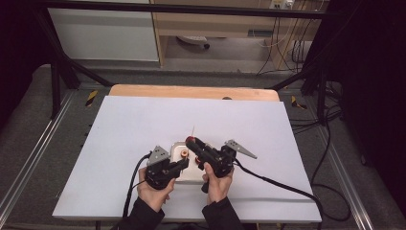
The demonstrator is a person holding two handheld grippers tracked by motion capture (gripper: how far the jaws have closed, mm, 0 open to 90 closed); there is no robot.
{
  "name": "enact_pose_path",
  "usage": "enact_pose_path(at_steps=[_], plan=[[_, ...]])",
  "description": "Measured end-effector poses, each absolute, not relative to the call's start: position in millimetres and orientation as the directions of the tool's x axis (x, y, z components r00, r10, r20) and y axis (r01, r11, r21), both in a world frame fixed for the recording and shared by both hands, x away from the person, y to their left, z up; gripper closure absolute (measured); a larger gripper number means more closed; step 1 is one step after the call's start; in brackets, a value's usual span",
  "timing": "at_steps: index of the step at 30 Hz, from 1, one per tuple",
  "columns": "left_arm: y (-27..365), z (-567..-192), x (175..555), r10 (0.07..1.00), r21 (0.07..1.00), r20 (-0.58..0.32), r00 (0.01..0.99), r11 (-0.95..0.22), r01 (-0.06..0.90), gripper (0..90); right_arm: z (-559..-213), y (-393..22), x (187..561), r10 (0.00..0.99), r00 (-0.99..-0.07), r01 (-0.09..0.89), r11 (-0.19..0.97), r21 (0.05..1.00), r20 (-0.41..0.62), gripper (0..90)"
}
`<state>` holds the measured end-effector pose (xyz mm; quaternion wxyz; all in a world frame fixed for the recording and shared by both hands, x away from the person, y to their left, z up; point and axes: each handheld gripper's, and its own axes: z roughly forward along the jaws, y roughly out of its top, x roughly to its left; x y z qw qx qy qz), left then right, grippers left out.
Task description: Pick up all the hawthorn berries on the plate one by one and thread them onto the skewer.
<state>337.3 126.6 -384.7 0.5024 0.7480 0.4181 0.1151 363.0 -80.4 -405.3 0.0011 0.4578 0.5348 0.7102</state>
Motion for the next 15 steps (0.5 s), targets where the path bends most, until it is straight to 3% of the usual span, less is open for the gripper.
enact_pose_path(at_steps=[15], plan=[[129,-391,343,0.740,0.832,-0.224,0.634,-0.194,0.520,88.8,-420,-71,353,0.527,-0.587,0.520,-0.336,0.786,0.614,60.7]])
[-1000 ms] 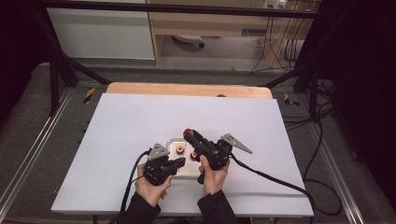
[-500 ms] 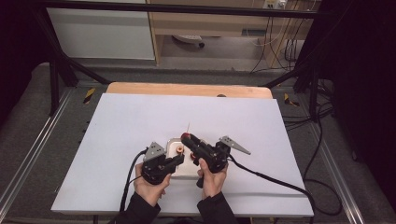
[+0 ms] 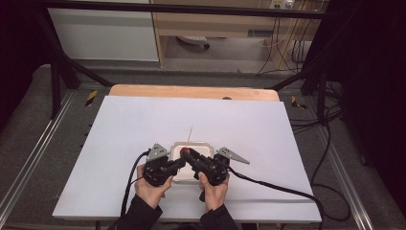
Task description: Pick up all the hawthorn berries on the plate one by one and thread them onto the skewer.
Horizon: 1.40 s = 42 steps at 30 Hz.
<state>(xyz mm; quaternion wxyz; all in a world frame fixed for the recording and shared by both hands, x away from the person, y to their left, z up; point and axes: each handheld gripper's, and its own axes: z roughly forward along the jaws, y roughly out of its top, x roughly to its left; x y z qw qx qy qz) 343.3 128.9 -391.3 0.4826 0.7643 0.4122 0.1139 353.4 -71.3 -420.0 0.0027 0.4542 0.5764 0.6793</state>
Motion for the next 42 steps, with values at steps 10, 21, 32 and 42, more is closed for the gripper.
enact_pose_path(at_steps=[10,21,32,42], plan=[[140,-393,344,0.753,0.818,-0.158,0.639,-0.263,0.512,88.7,-398,-96,361,0.679,-0.627,0.465,-0.067,0.883,0.382,24.0],[161,-392,343,0.757,0.805,-0.110,0.644,-0.313,0.505,88.6,-391,-113,379,0.686,-0.681,0.544,0.240,0.804,0.256,8.0],[183,-397,336,0.747,0.802,-0.095,0.658,-0.334,0.495,88.6,-382,-115,399,0.710,-0.687,0.596,0.432,0.677,0.152,4.3],[191,-403,338,0.751,0.794,-0.104,0.652,-0.332,0.509,88.6,-385,-95,424,0.717,-0.688,0.643,0.526,0.556,0.118,5.1]])
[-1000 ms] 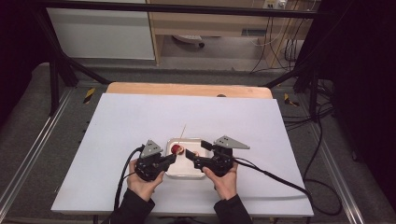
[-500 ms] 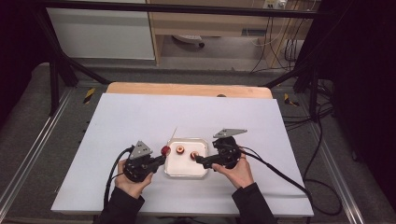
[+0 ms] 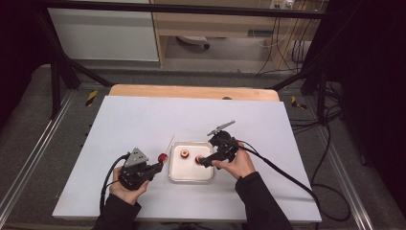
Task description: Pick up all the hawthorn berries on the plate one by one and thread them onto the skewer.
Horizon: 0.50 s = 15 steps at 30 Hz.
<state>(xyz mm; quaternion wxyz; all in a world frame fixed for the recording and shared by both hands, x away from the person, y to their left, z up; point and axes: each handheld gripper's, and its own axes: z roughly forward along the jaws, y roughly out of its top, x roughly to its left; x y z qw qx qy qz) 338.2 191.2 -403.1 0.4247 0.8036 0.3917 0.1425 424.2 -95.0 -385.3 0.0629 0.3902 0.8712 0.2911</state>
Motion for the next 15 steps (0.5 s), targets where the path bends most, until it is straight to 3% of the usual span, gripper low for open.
enact_pose_path(at_steps=[5,15], plan=[[191,-406,339,0.751,0.788,-0.103,0.652,-0.339,0.515,88.6,-388,-85,435,0.715,-0.690,0.655,0.554,0.513,0.109,9.0],[192,-406,339,0.752,0.790,-0.102,0.652,-0.338,0.512,88.5,-401,-70,450,0.703,-0.689,0.697,0.575,0.428,0.177,28.1]])
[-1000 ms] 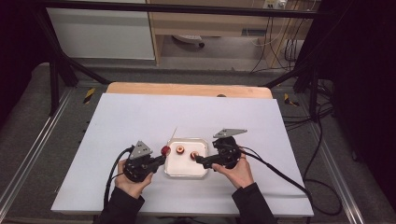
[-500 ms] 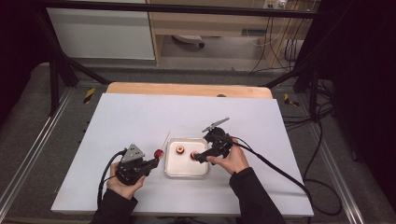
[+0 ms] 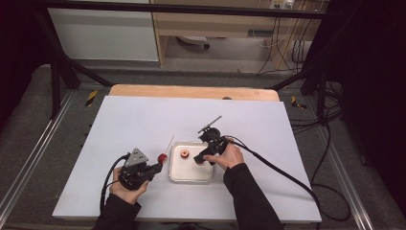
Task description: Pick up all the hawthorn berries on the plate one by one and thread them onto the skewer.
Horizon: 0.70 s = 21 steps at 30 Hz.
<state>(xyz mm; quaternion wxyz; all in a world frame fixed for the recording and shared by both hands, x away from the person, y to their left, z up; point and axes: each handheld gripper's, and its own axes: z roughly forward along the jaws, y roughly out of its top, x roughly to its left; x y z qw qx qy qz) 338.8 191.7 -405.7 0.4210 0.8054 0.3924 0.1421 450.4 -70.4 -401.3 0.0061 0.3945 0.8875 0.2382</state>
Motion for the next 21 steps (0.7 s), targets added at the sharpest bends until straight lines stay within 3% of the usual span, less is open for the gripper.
enact_pose_path(at_steps=[3,21], plan=[[191,-406,339,0.751,0.789,-0.102,0.652,-0.338,0.513,88.5,-404,-67,451,0.699,-0.694,0.693,0.586,0.421,0.169,35.1],[190,-407,339,0.749,0.785,-0.100,0.655,-0.345,0.514,88.6,-415,-61,456,0.746,-0.636,0.753,0.544,0.371,0.197,53.9]])
